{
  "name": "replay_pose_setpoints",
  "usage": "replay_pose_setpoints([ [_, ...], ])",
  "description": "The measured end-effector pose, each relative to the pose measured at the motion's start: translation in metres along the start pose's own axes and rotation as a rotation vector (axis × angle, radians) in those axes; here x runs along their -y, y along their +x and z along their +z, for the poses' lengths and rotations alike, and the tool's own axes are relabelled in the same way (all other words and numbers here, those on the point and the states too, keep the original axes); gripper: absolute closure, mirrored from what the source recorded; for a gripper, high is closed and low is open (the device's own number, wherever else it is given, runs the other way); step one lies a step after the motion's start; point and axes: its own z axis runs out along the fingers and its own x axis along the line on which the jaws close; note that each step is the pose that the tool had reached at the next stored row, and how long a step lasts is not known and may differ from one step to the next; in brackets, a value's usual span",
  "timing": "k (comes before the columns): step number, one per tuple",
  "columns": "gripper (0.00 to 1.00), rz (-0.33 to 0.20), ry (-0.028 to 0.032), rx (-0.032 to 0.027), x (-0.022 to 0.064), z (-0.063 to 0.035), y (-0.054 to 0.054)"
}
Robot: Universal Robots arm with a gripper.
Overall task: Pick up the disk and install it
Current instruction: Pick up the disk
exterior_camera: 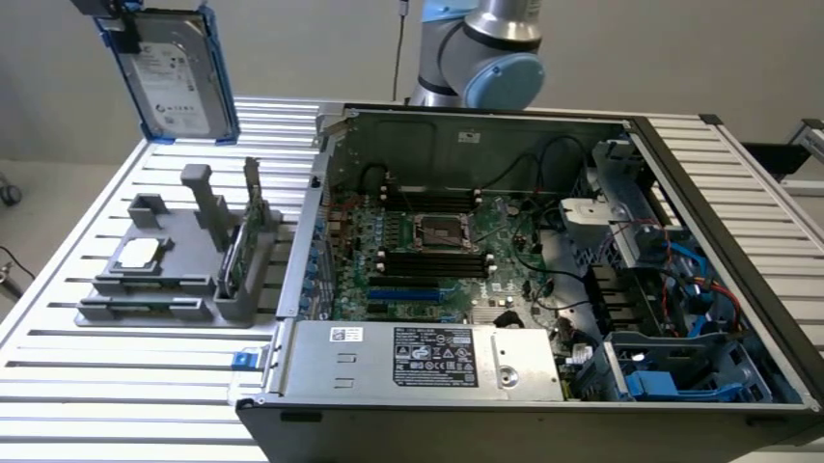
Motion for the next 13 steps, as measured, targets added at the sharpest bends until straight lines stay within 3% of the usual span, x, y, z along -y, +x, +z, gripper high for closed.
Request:
replay_pose_setpoints([
  [6, 0.67, 0.0, -0.0051, 0.0, 0.0264, -0.0161, 0.011],
  [13, 0.67, -0.001, -0.0075, 0.0001, 0.0508, -0.0312, 0.024],
])
